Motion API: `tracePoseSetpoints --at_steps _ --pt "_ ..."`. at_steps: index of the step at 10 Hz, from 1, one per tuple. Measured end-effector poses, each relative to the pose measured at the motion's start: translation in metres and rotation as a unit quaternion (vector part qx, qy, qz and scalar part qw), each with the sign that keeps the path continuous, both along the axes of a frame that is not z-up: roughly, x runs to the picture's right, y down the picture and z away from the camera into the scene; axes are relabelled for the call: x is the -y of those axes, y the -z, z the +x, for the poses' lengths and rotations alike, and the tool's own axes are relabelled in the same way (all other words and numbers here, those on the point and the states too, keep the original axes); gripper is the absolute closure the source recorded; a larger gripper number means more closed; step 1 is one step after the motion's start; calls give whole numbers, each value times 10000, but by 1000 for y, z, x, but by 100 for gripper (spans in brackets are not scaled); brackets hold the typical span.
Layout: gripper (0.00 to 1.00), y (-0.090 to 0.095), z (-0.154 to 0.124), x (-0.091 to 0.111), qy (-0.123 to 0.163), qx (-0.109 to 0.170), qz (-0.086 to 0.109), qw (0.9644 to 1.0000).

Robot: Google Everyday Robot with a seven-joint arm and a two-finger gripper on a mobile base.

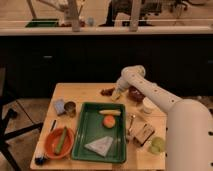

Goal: Place grapes in metal cup

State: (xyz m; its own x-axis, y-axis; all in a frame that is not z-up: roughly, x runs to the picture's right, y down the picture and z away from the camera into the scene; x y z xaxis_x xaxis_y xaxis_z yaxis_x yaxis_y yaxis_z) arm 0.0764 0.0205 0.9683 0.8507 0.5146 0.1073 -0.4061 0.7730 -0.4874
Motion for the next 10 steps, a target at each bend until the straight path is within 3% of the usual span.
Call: tracePoseSetpoints --at_steps 10 --pt "20 -23 -11 -3 -92 312 117 9994"
